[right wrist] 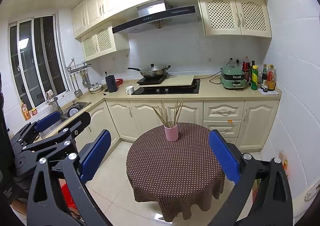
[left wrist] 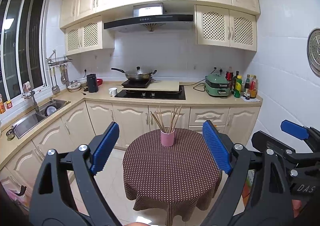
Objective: Organize utensils
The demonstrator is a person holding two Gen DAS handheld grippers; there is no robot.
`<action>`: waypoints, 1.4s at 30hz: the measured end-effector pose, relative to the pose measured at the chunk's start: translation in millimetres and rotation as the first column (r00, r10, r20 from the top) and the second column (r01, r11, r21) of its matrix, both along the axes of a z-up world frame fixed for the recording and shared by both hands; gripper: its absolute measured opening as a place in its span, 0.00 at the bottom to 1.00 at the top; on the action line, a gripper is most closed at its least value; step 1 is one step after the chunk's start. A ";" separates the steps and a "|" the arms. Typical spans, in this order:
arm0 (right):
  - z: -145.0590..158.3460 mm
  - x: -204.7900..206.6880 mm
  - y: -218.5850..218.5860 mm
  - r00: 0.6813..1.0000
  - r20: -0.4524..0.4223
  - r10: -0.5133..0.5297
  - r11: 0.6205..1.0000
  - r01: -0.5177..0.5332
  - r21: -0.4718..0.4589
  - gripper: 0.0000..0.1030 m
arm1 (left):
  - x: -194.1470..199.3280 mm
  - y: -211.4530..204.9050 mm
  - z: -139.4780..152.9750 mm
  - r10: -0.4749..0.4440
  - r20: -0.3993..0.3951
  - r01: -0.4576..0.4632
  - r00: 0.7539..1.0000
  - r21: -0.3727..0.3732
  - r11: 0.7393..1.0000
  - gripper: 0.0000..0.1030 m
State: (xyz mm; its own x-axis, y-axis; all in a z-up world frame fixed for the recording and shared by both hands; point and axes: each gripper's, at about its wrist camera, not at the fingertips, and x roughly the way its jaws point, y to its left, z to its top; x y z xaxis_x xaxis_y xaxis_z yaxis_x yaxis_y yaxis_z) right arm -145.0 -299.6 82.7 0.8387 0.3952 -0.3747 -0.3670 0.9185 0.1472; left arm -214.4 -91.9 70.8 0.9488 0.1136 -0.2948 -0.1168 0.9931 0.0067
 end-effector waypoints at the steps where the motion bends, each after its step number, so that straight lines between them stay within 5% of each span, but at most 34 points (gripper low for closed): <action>1: -0.2 -0.5 0.2 1.000 0.001 -0.001 1.000 0.001 -0.001 0.92 | -0.3 -0.1 -0.3 0.002 0.002 -0.002 1.000 0.000 1.000 0.82; 42: -5.0 1.1 -4.5 0.999 -0.021 0.030 0.999 -0.030 0.024 0.92 | 0.1 -4.5 4.4 0.010 -0.017 -0.010 1.000 0.002 1.000 0.80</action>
